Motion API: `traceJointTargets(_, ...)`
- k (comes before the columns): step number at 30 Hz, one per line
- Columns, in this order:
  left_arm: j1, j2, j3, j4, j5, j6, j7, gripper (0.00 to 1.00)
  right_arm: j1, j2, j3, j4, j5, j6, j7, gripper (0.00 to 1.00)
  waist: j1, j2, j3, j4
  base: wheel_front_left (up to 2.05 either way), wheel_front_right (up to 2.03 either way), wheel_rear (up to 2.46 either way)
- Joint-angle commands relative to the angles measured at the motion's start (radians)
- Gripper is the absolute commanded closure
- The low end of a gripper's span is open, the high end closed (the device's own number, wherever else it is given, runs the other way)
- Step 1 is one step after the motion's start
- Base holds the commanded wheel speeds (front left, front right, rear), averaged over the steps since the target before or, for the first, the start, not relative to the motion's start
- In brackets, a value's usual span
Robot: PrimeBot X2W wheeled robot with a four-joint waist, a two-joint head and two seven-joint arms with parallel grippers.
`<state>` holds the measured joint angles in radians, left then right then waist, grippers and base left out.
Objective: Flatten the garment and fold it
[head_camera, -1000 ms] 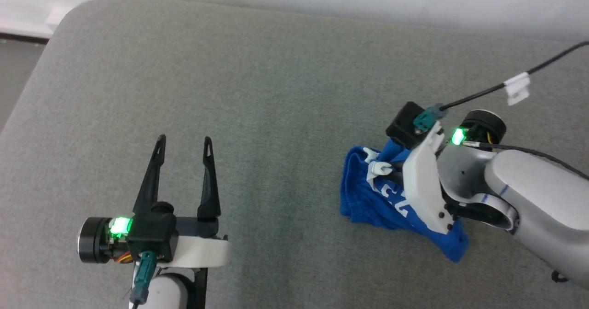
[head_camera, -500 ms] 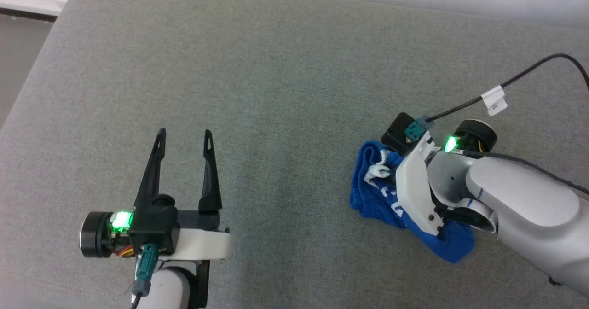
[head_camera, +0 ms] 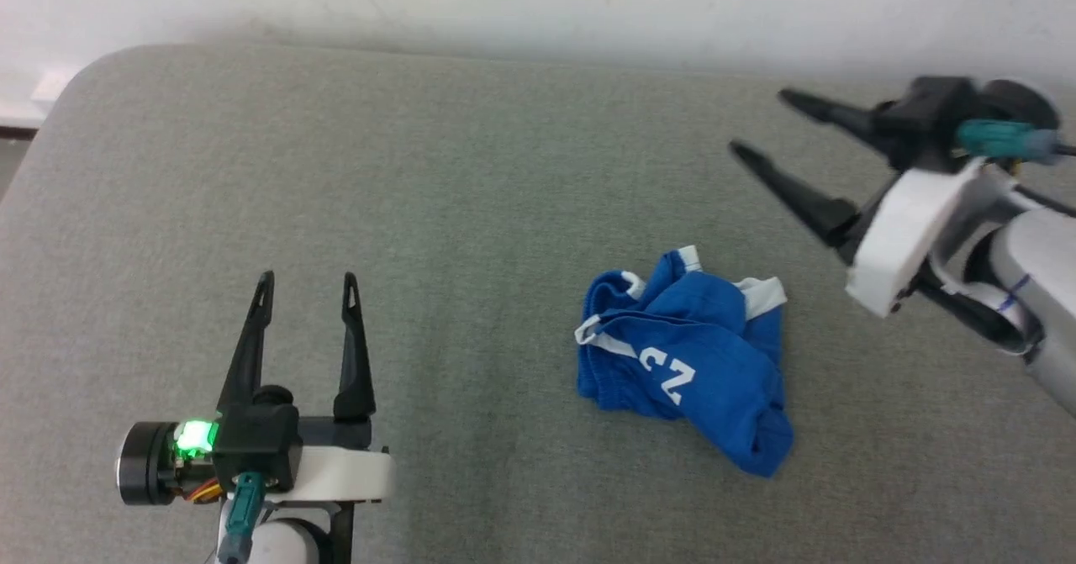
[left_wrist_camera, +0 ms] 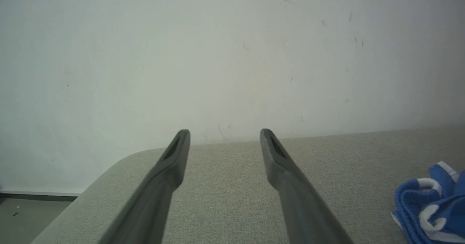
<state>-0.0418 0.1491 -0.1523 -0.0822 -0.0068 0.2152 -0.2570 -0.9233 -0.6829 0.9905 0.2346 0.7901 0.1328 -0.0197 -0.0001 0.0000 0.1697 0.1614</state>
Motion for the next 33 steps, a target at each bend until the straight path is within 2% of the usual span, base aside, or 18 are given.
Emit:
traceJointTargets(1,0.01,0.006,0.005,-0.006,-0.001,0.006,-0.005,0.0,0.039,0.002,-0.043,0.007,-0.022,-0.002,-0.035,0.0,0.0001,0.0,-0.029,-0.037,0.0,0.0,0.0)
traceJointTargets(4,0.017,0.006,0.008,-0.012,-0.001,0.007,-0.005,0.0,0.135,0.025,-0.2,0.045,-0.085,-0.002,-0.139,0.0,0.0001,0.0,-0.04,-0.054,0.0,0.0,0.0)
traceJointTargets(7,0.025,0.009,0.015,-0.016,-0.003,0.007,-0.005,0.0,0.256,0.077,-0.374,0.083,-0.185,-0.002,-0.211,0.0,0.0001,0.0,-0.051,-0.071,0.0,0.0,0.0)
traceJointTargets(11,0.04,0.012,0.025,-0.024,-0.006,0.008,-0.005,0.0,0.435,0.196,-0.631,0.07,-0.332,-0.002,-0.239,0.0,0.0001,0.0,-0.062,-0.093,0.0,0.0,0.0)
traceJointTargets(15,0.051,0.014,0.033,-0.03,-0.008,0.003,-0.005,0.0,0.614,0.348,-0.866,-0.062,-0.476,-0.002,-0.242,0.0,0.0001,0.0,-0.069,-0.106,0.0,0.0,0.0)
traceJointTargets(19,0.058,0.012,0.034,-0.034,-0.008,-0.003,-0.005,0.0,0.767,0.48,-0.989,-0.181,-0.568,-0.002,-0.242,0.0,0.0001,0.0,-0.076,-0.11,0.0,0.0,0.0)
traceJointTargets(22,0.061,0.01,0.036,-0.034,-0.009,-0.008,-0.005,0.0,0.833,0.539,-1.025,-0.231,-0.598,-0.002,-0.242,0.0,0.0001,0.0,-0.079,-0.111,0.0,0.0,0.0)
traceJointTargets(25,0.058,0.007,0.038,-0.035,-0.01,-0.012,-0.005,0.0,0.829,0.539,-1.036,-0.269,-0.613,-0.002,-0.242,0.0,0.0001,0.0,-0.078,-0.111,0.0,0.0,0.0)
traceJointTargets(29,0.05,0.006,0.038,-0.029,-0.01,-0.023,-0.005,0.0,0.746,0.469,-1.005,-0.277,-0.607,-0.002,-0.237,0.0,0.0001,0.0,-0.078,-0.106,0.0,0.0,0.0)
traceJointTargets(33,0.046,0.003,0.04,-0.022,-0.01,-0.03,-0.005,0.0,0.627,0.373,-0.926,-0.241,-0.554,-0.002,-0.095,0.0,0.0001,0.0,-0.079,-0.098,0.0,0.0,0.0)
